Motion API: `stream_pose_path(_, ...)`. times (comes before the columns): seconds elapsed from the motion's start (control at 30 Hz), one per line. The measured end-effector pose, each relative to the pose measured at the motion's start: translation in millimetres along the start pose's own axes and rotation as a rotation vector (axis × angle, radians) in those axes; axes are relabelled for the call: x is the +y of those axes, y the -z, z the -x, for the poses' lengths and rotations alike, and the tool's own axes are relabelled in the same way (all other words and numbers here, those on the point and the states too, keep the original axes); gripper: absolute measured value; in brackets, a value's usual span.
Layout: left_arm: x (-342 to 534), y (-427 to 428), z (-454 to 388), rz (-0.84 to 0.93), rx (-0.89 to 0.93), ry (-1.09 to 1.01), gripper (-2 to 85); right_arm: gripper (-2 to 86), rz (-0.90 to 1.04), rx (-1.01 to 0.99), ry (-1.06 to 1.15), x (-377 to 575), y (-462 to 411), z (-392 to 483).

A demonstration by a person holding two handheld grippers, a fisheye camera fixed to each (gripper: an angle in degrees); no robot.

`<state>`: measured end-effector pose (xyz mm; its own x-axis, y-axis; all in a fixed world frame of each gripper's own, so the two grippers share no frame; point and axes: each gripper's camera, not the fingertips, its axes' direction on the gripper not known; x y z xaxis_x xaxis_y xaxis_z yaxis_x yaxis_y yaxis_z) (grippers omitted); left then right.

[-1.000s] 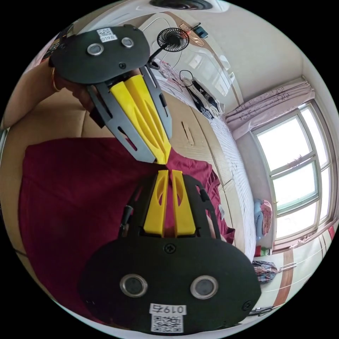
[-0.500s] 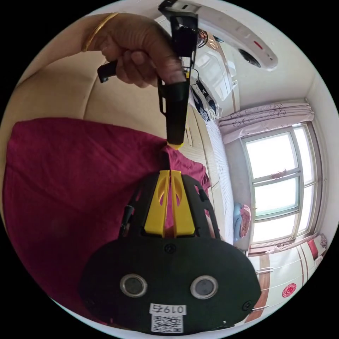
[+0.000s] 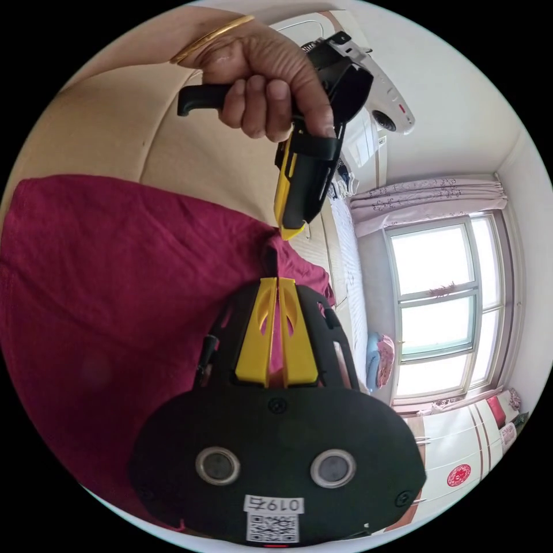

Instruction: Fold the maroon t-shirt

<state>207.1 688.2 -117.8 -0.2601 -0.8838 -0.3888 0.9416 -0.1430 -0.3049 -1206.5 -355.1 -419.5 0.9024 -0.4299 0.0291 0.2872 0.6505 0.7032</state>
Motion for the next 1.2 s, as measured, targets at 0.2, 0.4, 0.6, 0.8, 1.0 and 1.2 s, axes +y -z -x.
stream_pose_path(0.2, -5, -1, 21, -0.031, -0.006, 0.053, 1.4, -1.0, 0.01, 0.024, 0.025, -1, -10, 7)
stream_pose_path(0.4, -17, -6, 12, -0.027, -0.083, 0.023, 0.9, -1.0, 0.02, 0.057, 0.055, -2, -19, 14)
stream_pose_path(0.6, -29, -14, 2, -0.029, -0.101, 0.023, 0.9, -1.0, 0.023, 0.076, 0.08, 2, -28, 17)
stream_pose_path(0.8, -39, -17, -29, -0.027, -0.165, -0.018, 1.0, -1.0, 0.017, 0.079, 0.068, 5, -38, 18)
stream_pose_path(1.0, -63, 10, -61, -0.129, -0.214, 0.027, 0.8, -1.0, 0.016, 0.095, 0.071, 8, -45, 19)
stream_pose_path(1.2, -144, -14, -136, -0.159, -0.178, -0.303, 0.7, -1.0, 0.019, 0.114, 0.077, 11, -52, 20)
